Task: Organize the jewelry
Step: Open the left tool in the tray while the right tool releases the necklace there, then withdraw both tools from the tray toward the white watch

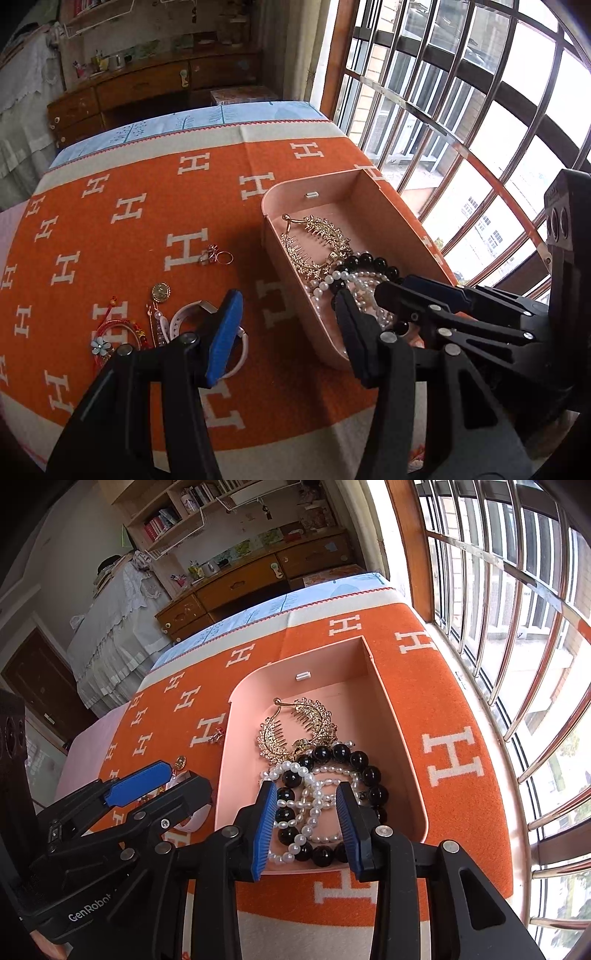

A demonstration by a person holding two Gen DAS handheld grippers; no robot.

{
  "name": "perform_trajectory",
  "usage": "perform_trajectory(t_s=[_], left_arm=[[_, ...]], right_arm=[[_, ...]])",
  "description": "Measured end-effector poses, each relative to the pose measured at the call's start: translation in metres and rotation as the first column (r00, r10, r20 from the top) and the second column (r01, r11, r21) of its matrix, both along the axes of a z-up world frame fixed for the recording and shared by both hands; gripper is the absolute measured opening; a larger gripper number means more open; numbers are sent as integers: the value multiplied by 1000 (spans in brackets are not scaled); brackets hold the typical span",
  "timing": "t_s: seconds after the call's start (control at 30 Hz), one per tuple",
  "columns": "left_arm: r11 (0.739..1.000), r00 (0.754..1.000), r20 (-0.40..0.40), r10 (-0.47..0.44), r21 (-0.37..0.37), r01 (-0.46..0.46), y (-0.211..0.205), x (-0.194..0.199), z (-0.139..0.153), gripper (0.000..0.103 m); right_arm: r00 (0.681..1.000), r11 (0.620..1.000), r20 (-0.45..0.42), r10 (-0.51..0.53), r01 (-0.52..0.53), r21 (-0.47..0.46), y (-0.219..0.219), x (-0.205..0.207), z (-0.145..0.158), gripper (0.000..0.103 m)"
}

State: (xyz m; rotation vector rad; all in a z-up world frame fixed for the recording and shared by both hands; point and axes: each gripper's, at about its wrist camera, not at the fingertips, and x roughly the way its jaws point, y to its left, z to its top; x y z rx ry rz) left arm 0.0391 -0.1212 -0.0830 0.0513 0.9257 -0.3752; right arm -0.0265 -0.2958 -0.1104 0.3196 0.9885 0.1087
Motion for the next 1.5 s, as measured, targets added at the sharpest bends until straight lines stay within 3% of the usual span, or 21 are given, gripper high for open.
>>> perform_trajectory(t_s=[0.53, 1.0, 1.27, 1.5], left_arm=[[1000, 1000, 13, 10, -21, -10, 13, -11, 7, 49], [998, 998, 44, 40, -48, -38, 49, -32, 24, 49], [995, 992, 80, 96, -45, -93, 93, -39, 45, 49], [973, 967, 122, 226, -67, -219, 166, -39, 70, 49]], right_arm=[[1000, 1000, 11, 2, -2, -10, 4, -15, 7, 34], [998, 999, 69, 13, -10, -45, 23, -33, 37, 34], [989, 997, 145, 19, -8, -78, 46, -46, 67, 34], [981, 993, 184, 58, -38, -111, 80, -52, 90, 34]])
